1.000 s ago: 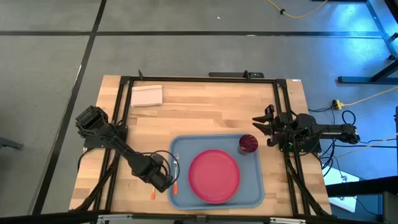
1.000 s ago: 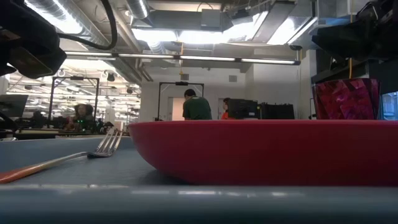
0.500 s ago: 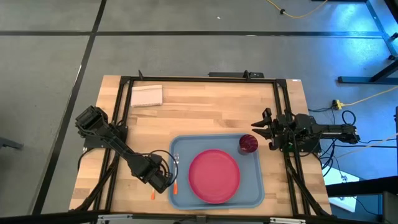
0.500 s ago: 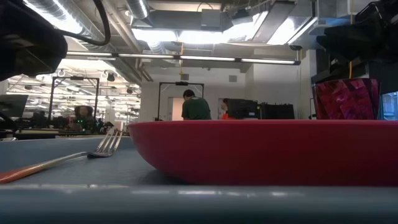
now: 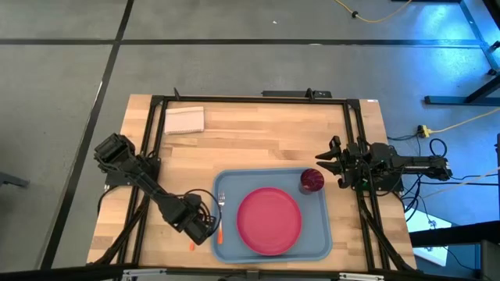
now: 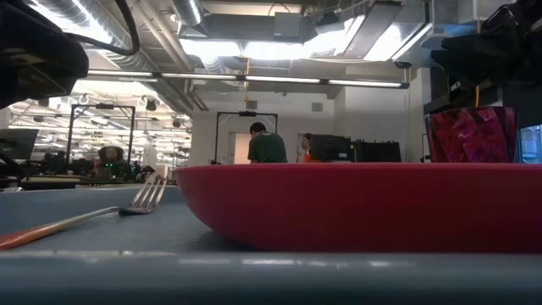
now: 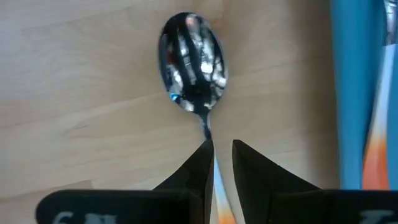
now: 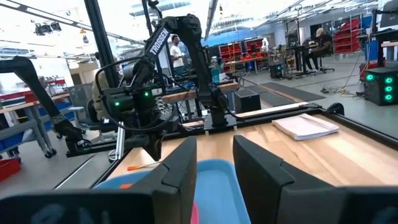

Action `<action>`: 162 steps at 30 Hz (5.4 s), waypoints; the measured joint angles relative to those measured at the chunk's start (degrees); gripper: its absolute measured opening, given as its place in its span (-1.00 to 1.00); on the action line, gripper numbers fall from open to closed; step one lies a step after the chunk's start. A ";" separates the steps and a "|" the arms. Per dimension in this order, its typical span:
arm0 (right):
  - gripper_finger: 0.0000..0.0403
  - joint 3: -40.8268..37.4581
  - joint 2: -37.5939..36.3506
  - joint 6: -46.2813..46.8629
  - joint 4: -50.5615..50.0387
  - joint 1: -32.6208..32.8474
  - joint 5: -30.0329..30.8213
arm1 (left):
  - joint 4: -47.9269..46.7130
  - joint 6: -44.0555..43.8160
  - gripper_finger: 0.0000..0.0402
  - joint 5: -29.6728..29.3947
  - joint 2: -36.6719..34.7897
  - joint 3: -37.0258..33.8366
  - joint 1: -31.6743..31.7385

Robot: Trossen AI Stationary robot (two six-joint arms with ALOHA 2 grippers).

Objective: Pick and place plate/cup/fork/spoon on tray
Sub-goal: Put the orange and silver spoon on the blue tray on the right side of the orange and silver fork

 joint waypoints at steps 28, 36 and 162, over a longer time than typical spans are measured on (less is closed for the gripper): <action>-0.46 0.00 0.00 0.02 -0.97 0.02 0.00 | 1.11 -3.91 -0.74 0.20 3.94 -0.02 -0.53; -0.46 0.00 0.00 0.13 -1.14 0.02 -1.44 | 1.57 -3.92 -0.74 -1.30 3.94 -0.04 -0.58; -0.46 0.00 -0.02 0.19 -6.52 0.02 -1.36 | 18.49 19.47 -0.75 -19.16 0.39 0.00 13.87</action>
